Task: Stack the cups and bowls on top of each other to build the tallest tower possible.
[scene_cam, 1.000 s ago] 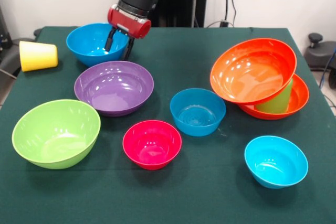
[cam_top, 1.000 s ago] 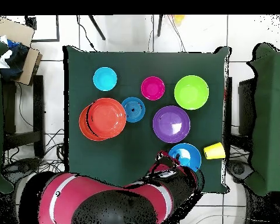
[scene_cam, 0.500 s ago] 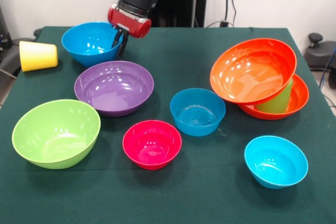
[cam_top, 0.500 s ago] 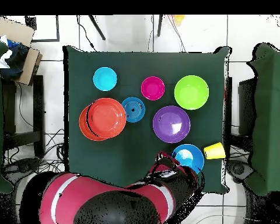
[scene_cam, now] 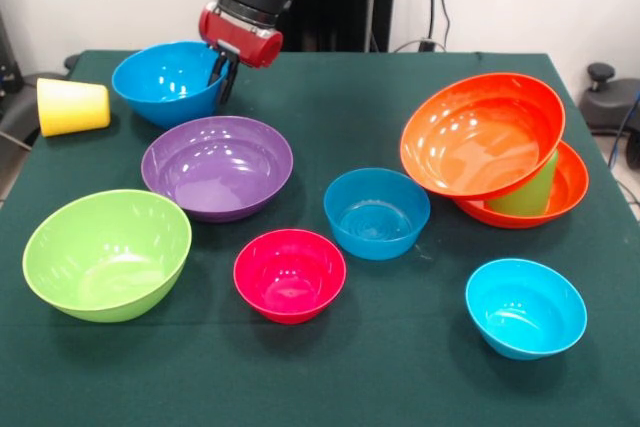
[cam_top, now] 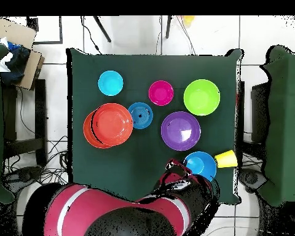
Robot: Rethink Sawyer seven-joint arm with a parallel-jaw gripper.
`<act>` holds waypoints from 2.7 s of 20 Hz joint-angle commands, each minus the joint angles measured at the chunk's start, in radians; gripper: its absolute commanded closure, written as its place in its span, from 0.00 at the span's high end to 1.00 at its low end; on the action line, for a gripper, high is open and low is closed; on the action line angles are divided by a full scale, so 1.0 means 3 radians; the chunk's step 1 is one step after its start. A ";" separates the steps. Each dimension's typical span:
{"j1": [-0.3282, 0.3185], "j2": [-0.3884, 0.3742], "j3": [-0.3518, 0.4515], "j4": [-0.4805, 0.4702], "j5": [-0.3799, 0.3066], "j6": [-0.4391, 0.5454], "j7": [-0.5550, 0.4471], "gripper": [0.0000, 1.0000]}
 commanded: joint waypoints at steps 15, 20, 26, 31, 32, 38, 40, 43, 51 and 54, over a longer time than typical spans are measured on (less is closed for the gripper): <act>-0.0026 -0.0714 0.0835 0.0208 -0.0150 0.0963 -0.0093 0.00; -0.0131 -0.0979 0.0981 0.0382 -0.0201 0.1178 -0.0178 0.00; -0.0178 -0.1133 0.1057 0.0497 -0.0214 0.1301 -0.0210 0.00; -0.0187 -0.1142 0.1084 0.0502 -0.0209 0.1328 -0.0204 0.00; -0.0193 -0.1160 0.1094 0.0518 -0.0208 0.1340 -0.0205 0.00; -0.0284 -0.1497 0.1282 0.0750 -0.0141 0.1610 -0.0275 0.00; -0.0319 -0.1660 0.1354 0.0843 -0.0101 0.1748 -0.0318 0.00; -0.0377 -0.1878 0.1464 0.0956 -0.0044 0.1945 -0.0385 0.00; -0.0453 -0.2428 0.1706 0.1191 0.0129 0.2451 -0.0492 0.00; -0.0459 -0.2522 0.1779 0.1231 0.0178 0.2554 -0.0462 0.00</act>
